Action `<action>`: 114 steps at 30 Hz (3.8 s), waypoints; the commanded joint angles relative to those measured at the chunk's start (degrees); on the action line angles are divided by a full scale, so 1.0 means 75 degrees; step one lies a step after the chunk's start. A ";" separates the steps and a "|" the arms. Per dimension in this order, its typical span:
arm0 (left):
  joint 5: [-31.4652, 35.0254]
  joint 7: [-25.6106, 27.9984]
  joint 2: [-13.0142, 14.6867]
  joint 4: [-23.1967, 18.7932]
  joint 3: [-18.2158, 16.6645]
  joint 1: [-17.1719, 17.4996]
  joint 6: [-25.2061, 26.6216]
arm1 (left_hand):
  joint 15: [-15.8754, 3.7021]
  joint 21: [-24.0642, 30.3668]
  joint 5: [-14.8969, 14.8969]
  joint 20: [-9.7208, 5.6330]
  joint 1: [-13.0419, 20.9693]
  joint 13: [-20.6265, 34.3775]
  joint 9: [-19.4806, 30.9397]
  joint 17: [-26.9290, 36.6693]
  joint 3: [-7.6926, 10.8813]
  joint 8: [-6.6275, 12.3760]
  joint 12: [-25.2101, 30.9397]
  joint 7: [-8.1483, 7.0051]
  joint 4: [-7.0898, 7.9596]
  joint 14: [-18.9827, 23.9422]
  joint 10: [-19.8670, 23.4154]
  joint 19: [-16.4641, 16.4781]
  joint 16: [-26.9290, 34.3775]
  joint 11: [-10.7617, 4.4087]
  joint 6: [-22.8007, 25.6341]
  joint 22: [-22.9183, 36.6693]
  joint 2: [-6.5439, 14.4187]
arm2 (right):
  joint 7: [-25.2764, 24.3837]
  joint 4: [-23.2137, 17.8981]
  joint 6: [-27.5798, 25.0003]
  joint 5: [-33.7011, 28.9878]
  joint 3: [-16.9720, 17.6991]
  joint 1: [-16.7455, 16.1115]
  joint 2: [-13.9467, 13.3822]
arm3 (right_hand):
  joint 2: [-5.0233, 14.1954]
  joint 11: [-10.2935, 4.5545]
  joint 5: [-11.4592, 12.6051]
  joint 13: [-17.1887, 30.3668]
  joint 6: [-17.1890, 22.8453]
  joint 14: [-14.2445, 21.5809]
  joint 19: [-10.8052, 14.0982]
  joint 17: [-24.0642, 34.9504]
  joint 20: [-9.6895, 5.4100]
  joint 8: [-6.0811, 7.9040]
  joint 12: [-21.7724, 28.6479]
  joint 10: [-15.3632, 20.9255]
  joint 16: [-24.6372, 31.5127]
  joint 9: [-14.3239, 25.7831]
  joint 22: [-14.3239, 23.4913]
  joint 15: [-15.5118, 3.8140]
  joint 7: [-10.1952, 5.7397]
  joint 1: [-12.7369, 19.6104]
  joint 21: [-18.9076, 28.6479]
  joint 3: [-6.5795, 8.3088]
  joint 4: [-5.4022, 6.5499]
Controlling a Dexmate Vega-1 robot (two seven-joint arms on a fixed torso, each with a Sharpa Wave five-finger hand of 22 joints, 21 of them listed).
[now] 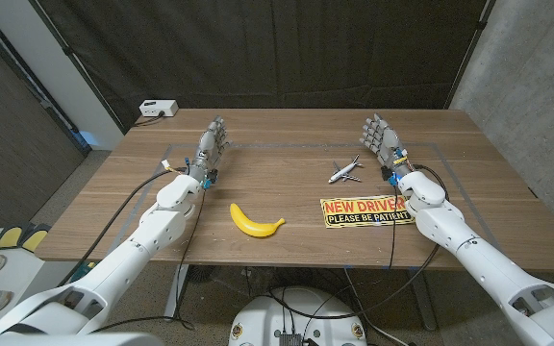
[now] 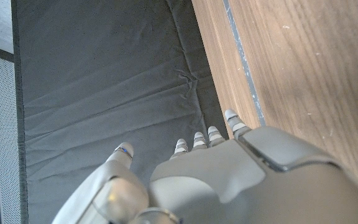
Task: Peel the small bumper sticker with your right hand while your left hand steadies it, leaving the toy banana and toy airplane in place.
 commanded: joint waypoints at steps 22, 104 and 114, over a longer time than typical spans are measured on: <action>0.0099 -0.0305 -0.0160 0.0251 0.0257 -0.0397 0.0112 | 0.0008 0.0003 0.0026 0.0001 0.0009 0.0025 0.0018 0.0015 0.0049 0.0065 0.0052 0.0007 -0.0003 -0.0250 -0.0185 -0.0051 0.0054 0.0016 -0.0028 0.0028 0.0234 | -0.2876 -0.3709 -0.1883 -0.2306 0.0528 -0.1736 -0.1935 | 0.0025 -0.0061 0.0044 0.0007 0.0095 0.0105 0.0075 0.0001 -0.0005 0.0065 0.0060 0.0111 0.0068 0.0012 0.0006 0.0001 0.0028 0.0337 0.0064 0.0146 -0.0157; 0.0164 -0.2889 -0.1510 0.3573 0.0916 -0.2559 -0.0602 | 0.0110 -0.0095 0.0027 0.0012 0.0001 0.0038 0.0032 0.0013 0.0047 0.0095 0.0138 0.0028 -0.0021 -0.0088 0.0115 -0.0018 0.0079 0.0209 0.0200 0.0029 0.0213 | 0.2329 -0.8984 -1.2888 -1.5095 -0.1737 -0.3387 -0.0577 | -0.0105 -0.0319 0.0048 0.0007 0.0601 0.0546 0.0294 -0.0024 0.0114 0.0152 0.0071 0.0314 0.0117 0.0030 -0.0012 -0.0411 0.0018 0.1431 0.0078 0.0410 -0.0484; 0.0175 -0.3011 -0.1531 0.3652 0.0925 -0.2617 -0.0588 | 0.0109 -0.0106 0.0027 0.0012 0.0001 0.0040 0.0032 0.0013 0.0048 0.0093 0.0133 0.0034 -0.0022 -0.0097 0.0114 -0.0016 0.0071 0.0203 0.0210 0.0028 0.0213 | 0.4195 -0.7953 -1.1884 -1.8533 -0.1350 -0.3793 0.1100 | -0.0298 -0.0392 0.0059 0.0014 0.0396 0.0478 0.0236 -0.0013 0.0129 0.0061 -0.0006 0.0101 0.0078 0.0038 -0.0009 -0.0578 0.0226 0.1523 0.0044 0.0320 -0.0463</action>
